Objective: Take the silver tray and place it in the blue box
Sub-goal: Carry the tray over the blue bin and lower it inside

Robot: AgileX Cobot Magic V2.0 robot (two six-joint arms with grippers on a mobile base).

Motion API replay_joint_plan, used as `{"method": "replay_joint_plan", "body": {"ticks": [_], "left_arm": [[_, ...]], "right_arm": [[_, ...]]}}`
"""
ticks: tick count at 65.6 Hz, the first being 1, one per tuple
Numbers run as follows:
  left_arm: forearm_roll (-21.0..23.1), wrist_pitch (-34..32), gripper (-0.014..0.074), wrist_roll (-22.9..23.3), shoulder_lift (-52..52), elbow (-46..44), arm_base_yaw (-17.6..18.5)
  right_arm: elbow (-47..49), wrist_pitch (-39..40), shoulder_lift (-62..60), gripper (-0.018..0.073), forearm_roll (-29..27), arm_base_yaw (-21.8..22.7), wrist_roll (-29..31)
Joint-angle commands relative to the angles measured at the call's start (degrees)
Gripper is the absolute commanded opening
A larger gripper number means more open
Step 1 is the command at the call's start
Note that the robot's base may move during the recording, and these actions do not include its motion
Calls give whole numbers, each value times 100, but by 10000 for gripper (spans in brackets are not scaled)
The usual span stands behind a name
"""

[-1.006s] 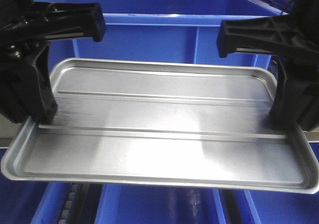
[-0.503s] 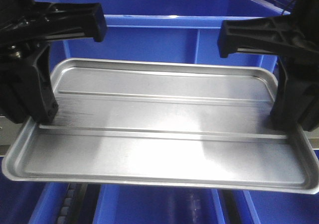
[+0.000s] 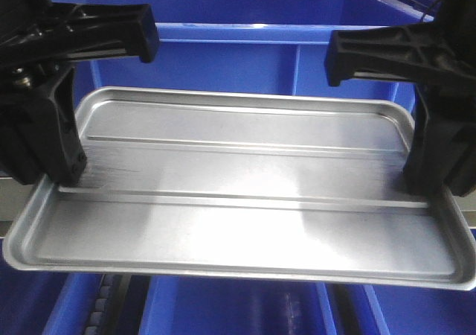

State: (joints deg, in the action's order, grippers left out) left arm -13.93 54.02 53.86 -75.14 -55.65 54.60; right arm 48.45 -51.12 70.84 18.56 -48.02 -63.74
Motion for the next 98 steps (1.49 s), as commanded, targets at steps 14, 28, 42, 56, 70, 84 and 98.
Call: {"method": "replay_joint_plan", "body": {"ticks": [14, 28, 42, 56, 70, 84, 98], "left_arm": [[-111, -46, -15, 14, 176, -157, 42], [-111, -46, -15, 14, 176, -157, 42], [-111, -46, -15, 14, 176, -157, 42], [-111, -46, -15, 14, 176, -157, 42], [-111, -46, -15, 14, 176, -157, 42], [-288, -168, -15, 14, 176, -157, 42], [-76, -10, -15, -10, 181, -759, -55]], "right_arm": [[133, 82, -121, 69, 268, 9, 6], [133, 87, -121, 69, 268, 9, 6], [133, 369, -121, 69, 780, 9, 6], [133, 333, -121, 69, 884, 9, 6], [133, 350, -121, 69, 901, 9, 6], [139, 396, -121, 69, 865, 9, 6], [612, 235, -142, 69, 564, 9, 168]]}}
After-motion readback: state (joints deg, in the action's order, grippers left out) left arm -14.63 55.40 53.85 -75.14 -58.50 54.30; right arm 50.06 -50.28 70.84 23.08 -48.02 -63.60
